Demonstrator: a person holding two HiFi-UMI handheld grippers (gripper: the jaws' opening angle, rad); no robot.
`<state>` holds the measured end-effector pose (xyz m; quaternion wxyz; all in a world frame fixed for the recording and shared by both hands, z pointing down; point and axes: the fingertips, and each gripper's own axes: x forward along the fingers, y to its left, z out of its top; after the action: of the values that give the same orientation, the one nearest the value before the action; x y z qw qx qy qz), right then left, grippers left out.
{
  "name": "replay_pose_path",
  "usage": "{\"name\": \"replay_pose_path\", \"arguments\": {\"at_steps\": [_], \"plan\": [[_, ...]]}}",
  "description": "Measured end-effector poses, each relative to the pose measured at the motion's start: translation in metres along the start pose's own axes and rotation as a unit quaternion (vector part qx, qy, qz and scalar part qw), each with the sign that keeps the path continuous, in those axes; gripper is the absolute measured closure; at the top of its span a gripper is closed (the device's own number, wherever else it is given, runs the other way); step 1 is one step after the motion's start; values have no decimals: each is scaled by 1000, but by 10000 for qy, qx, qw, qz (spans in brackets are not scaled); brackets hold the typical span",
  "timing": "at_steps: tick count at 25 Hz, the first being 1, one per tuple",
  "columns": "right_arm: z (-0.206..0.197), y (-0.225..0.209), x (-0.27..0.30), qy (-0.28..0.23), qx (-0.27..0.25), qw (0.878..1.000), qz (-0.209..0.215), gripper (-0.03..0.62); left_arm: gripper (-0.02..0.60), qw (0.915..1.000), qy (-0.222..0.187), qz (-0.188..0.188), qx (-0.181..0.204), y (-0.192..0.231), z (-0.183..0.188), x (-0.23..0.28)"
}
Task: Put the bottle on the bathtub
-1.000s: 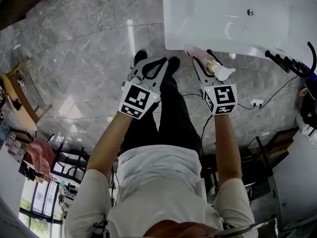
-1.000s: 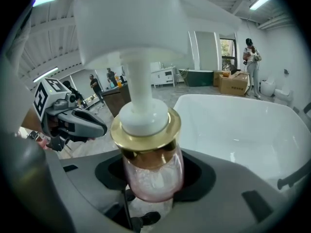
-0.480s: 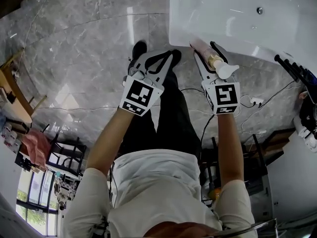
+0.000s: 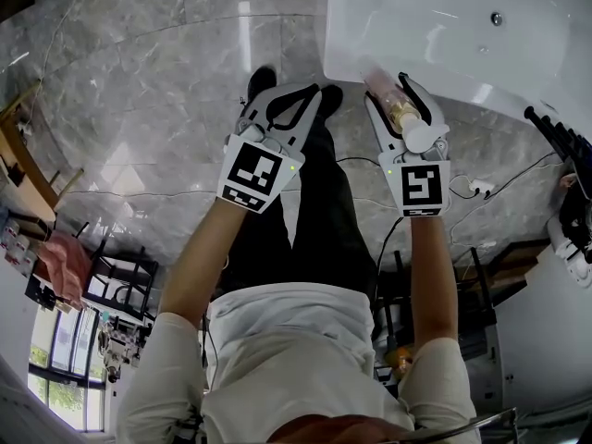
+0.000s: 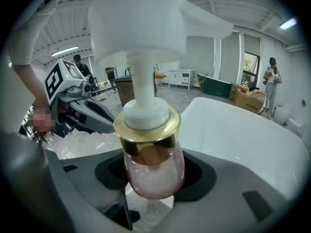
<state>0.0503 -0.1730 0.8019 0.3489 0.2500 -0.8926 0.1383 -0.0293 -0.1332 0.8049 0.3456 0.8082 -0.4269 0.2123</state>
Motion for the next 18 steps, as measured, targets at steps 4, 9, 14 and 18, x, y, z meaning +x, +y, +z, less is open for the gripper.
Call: {"name": "replay_pose_path", "arguments": {"at_steps": [4, 9, 14, 18], "plan": [[-3, 1, -1, 61, -42, 9999, -83, 344, 572, 10000, 55, -40, 53, 0, -8, 2], [-6, 5, -1, -11, -183, 9997, -154, 342, 572, 9999, 98, -112, 79, -4, -13, 2], [-2, 5, -1, -224, -247, 9993, -188, 344, 572, 9997, 84, -197, 114, -10, -10, 0], [-3, 5, -1, -126, -242, 9993, -247, 342, 572, 9996, 64, -235, 133, -10, -9, -1]]}}
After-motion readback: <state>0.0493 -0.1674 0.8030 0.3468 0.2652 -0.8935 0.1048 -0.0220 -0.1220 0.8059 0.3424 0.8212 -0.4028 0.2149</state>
